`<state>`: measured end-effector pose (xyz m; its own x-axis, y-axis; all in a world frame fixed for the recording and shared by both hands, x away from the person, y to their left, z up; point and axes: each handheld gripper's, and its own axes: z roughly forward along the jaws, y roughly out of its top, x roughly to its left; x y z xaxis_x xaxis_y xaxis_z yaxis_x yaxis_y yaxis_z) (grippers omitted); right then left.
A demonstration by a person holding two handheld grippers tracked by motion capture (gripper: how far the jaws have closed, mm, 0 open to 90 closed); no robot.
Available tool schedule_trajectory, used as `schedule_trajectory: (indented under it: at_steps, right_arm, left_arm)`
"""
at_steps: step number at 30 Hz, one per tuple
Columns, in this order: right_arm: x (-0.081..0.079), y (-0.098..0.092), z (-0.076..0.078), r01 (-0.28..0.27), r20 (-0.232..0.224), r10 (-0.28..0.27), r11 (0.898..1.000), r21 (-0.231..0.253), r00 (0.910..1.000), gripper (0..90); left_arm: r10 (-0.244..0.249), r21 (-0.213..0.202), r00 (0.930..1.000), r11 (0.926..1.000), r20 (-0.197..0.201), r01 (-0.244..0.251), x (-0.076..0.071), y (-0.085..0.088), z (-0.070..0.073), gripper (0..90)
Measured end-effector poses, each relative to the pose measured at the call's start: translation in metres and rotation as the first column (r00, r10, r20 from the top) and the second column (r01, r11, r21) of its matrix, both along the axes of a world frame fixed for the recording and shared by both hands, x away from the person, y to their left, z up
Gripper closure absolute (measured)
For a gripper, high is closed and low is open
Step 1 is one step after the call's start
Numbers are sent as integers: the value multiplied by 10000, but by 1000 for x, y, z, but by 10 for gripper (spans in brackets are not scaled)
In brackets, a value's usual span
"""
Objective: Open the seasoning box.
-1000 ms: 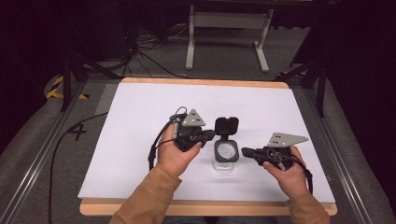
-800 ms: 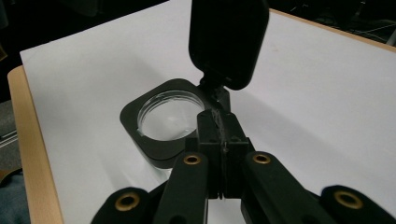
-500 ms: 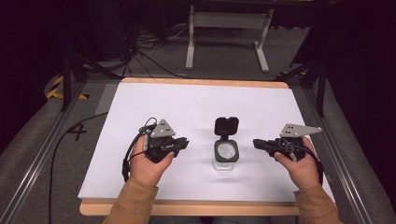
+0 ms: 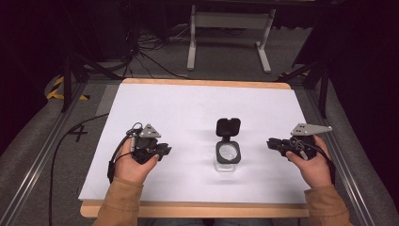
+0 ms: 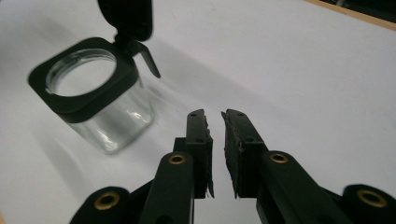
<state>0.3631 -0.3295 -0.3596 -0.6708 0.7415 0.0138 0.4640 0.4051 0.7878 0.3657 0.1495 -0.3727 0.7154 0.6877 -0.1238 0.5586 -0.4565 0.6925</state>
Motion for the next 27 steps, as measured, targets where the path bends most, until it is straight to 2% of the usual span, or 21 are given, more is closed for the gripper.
schedule_trajectory:
  at_steps: [5, 6, 7, 9, 10, 12, 17, 18, 22, 25, 27]
  right_arm:
    - [3, -10, -4, 266, -156, -268, 9996, -123, 9995, 767]
    - [5, -16, -7, 451, -177, -455, 9988, -212, 9988, 749]
    - [6, -17, -8, 484, -152, -488, 9985, -243, 9987, 743]
    - [7, -20, -10, 513, -194, -519, 9983, -287, 9985, 733]
    - [10, -24, -16, 611, -223, -620, 9973, -401, 9978, 709]
    - [11, -25, -18, 658, -264, -669, 9970, -406, 9974, 699]
    - [20, -34, -38, 784, -408, -809, 9951, -606, 9959, 633]
    - [20, -34, -38, 784, -408, -809, 9951, -606, 9959, 633]
    - [25, -39, -51, 914, -343, -938, 9937, -651, 9950, 582]
    - [27, -41, -56, 897, -285, -915, 9942, -595, 9954, 571]
    - [29, -43, -61, 901, -303, -920, 9941, -600, 9953, 562]
  left_arm:
    - [94, 25, 9998, 10000, -183, -94, 7, 10, -15, 714]
    - [85, 26, 9997, 10000, -248, -84, 9, 12, -18, 709]
    - [57, -148, 9995, 9999, -306, -62, 13, 15, -25, 702]
    - [-1, -136, 9993, 9999, -376, -4, 15, 18, -29, 692]
    - [129, -220, 9991, 9997, -413, -138, 18, 20, -36, 684]
    - [165, -167, 9989, 9997, -429, -172, 19, 22, -38, 681]
    - [204, -282, 9980, 9994, -598, -221, 26, 30, -55, 643]
    - [204, -282, 9980, 9994, -598, -221, 26, 30, -55, 627]
    - [522, -300, 9957, 9981, -772, -546, 29, 34, -67, 605]
    - [597, -270, 9958, 9977, -692, -617, 30, 37, -69, 594]
    - [697, -316, 9966, 9970, -434, -711, 31, 38, -71, 553]
